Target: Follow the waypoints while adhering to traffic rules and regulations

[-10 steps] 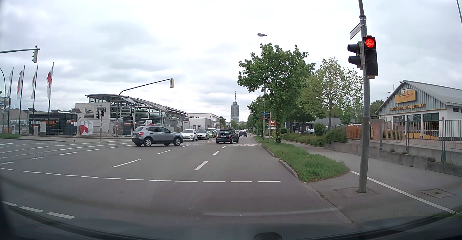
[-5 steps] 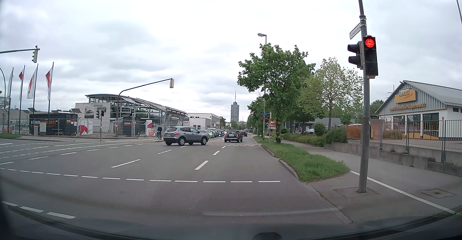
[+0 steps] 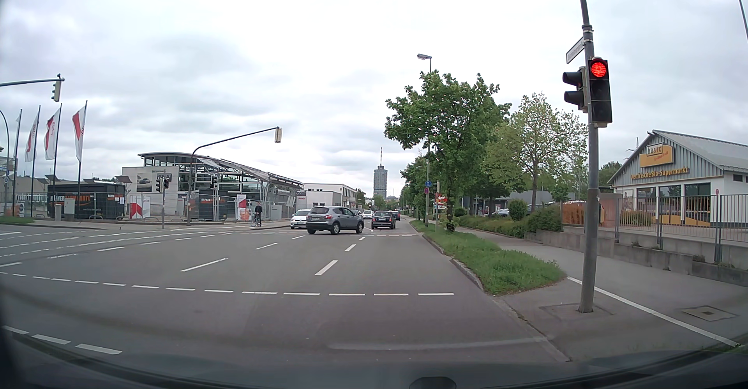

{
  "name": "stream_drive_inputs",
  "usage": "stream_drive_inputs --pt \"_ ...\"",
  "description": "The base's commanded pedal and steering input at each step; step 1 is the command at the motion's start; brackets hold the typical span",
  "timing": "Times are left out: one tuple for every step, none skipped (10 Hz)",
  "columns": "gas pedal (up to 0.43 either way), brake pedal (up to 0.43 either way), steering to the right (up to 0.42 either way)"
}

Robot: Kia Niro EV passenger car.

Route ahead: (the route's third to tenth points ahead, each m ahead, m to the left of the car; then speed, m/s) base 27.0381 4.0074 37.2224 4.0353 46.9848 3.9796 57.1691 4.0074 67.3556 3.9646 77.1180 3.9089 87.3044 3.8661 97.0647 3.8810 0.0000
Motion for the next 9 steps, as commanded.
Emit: stream_drive_inputs --pt "0.0 0.262 0.002" --pt "0.0 0.262 0.002" --pt "0.0 0.262 0.002" --pt "0.0 0.262 0.002" --pt "0.0 0.146 0.002" --pt "0.0 0.0 0.002" --pt "0.0 0.0 0.002" --pt "0.047 0.0 0.002" --pt "0.13 0.0 0.002"
